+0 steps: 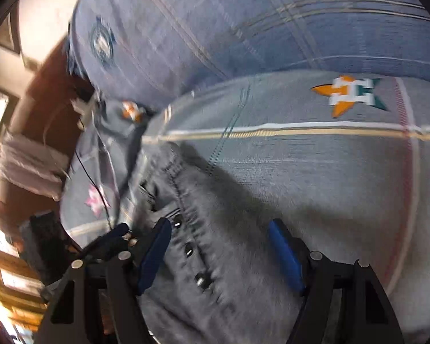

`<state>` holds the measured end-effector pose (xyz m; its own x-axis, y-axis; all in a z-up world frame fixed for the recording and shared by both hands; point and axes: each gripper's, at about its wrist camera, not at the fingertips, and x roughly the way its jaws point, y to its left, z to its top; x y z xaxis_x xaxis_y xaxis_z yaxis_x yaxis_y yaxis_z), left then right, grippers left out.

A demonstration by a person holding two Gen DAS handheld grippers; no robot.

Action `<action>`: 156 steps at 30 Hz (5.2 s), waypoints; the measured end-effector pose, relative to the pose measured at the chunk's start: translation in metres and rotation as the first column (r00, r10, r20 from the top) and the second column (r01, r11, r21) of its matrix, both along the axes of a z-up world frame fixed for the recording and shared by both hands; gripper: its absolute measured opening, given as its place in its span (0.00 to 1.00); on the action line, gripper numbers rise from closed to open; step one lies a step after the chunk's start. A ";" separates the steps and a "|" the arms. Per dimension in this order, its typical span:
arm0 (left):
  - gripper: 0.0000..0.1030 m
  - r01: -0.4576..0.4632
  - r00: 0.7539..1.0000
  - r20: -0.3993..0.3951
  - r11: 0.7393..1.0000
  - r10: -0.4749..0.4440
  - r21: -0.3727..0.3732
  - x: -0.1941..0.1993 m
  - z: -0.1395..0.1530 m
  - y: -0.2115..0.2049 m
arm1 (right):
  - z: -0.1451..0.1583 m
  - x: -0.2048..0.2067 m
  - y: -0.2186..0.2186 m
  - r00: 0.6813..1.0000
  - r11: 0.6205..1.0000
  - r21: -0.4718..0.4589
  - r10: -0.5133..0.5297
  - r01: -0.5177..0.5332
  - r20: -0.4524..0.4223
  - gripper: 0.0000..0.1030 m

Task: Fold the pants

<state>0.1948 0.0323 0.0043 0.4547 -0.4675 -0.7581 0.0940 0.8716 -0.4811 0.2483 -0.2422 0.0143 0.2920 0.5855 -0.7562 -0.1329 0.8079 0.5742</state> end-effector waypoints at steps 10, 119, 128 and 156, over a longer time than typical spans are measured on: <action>0.73 -0.010 0.999 -0.047 0.998 0.007 -0.063 0.002 -0.007 0.005 | -0.016 0.018 0.033 0.992 0.989 0.092 0.123 -0.120 -0.033 0.12; 0.76 0.708 0.687 0.001 0.670 -0.726 0.224 -0.068 0.018 -0.385 | 0.012 -0.242 -0.287 0.821 0.821 -0.013 -0.569 0.570 0.055 0.89; 0.75 0.839 0.523 -0.120 0.485 -0.844 0.247 -0.065 -0.024 -0.473 | -0.014 -0.283 -0.297 0.805 0.802 -0.076 -0.592 0.592 0.035 0.73; 0.12 0.682 0.700 -0.045 0.648 -0.713 0.339 0.008 0.025 -0.554 | 0.010 -0.220 -0.369 0.745 0.719 -0.194 -0.639 0.667 0.194 0.07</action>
